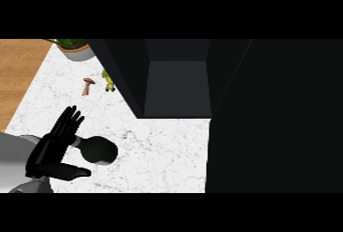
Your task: Pick up the wine, place it into the cabinet and close the cabinet
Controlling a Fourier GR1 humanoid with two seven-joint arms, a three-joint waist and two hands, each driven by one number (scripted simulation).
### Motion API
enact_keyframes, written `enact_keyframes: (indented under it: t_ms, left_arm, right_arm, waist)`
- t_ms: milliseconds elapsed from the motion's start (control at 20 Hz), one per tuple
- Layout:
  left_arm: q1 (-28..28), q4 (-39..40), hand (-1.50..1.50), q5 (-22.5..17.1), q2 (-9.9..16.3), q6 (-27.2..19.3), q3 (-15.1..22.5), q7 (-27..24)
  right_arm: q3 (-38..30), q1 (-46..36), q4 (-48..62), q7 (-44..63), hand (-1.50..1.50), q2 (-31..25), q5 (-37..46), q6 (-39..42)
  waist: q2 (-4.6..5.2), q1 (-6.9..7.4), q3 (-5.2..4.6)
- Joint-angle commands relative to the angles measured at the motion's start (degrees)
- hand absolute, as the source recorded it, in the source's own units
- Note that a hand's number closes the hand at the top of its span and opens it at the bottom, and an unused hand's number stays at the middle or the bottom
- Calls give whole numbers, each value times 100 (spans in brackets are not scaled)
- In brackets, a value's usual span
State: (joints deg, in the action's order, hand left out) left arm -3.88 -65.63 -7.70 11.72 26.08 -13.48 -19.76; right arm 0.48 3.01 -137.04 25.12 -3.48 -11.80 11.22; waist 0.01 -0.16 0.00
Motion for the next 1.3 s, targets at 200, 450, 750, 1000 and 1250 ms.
enact_keyframes:
  t_ms: [200,450,750,1000,1250]
  left_arm:
    - [-397,1400,-150,532,74,36,106,-1018]
    - [-694,2031,-150,625,76,-33,118,-1314]
    - [-973,2879,-150,756,183,-44,105,-1742]
    - [-1264,3654,-150,677,178,156,8,-2237]
    - [-1383,4272,-150,663,64,411,5,-2720]
  right_arm:
    - [573,-66,-232,150,-150,276,589,-246]
    - [48,88,393,-601,-150,142,283,178]
    - [120,94,-272,187,-150,95,146,-64]
    - [134,240,-192,-117,-150,130,256,71]
    - [-66,266,-209,-73,-150,-4,25,186]
  waist:
    - [5,-6,-5]
    - [4,-8,-1]
    - [2,-16,-2]
    - [6,-30,-4]
    - [18,-57,-9]
